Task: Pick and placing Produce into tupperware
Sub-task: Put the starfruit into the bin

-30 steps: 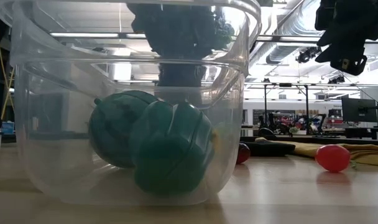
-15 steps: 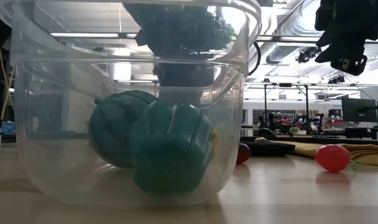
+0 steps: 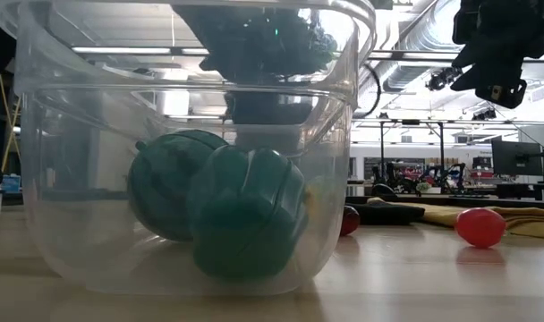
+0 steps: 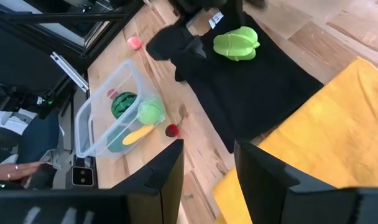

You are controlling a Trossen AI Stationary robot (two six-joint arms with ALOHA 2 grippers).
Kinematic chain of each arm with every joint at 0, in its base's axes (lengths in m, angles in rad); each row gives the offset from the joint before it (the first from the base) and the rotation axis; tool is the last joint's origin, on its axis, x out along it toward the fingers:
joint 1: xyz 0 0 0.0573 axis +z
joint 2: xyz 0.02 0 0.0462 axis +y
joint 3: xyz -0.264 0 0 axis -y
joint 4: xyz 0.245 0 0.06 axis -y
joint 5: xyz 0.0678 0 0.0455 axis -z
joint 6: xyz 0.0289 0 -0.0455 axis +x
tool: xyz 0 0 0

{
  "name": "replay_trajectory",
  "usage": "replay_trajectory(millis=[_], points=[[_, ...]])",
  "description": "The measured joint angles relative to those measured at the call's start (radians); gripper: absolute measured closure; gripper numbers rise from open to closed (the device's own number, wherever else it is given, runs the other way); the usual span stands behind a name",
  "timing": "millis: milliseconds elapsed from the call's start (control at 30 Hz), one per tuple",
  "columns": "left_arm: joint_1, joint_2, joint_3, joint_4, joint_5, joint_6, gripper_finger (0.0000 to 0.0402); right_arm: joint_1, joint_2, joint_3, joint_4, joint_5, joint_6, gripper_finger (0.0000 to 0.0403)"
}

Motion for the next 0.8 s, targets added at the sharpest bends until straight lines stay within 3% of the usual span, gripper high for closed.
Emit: replay_trajectory(millis=[333, 800], points=[[0.001, 0.000, -0.002, -0.009, -0.008, -0.001, 0.0086, 0.000, 0.000, 0.000, 0.006, 0.008, 0.000, 0.0269], [0.007, 0.000, -0.002, -0.005, -0.019, -0.023, 0.0169, 0.000, 0.000, 0.000, 0.003, 0.011, 0.000, 0.0269]])
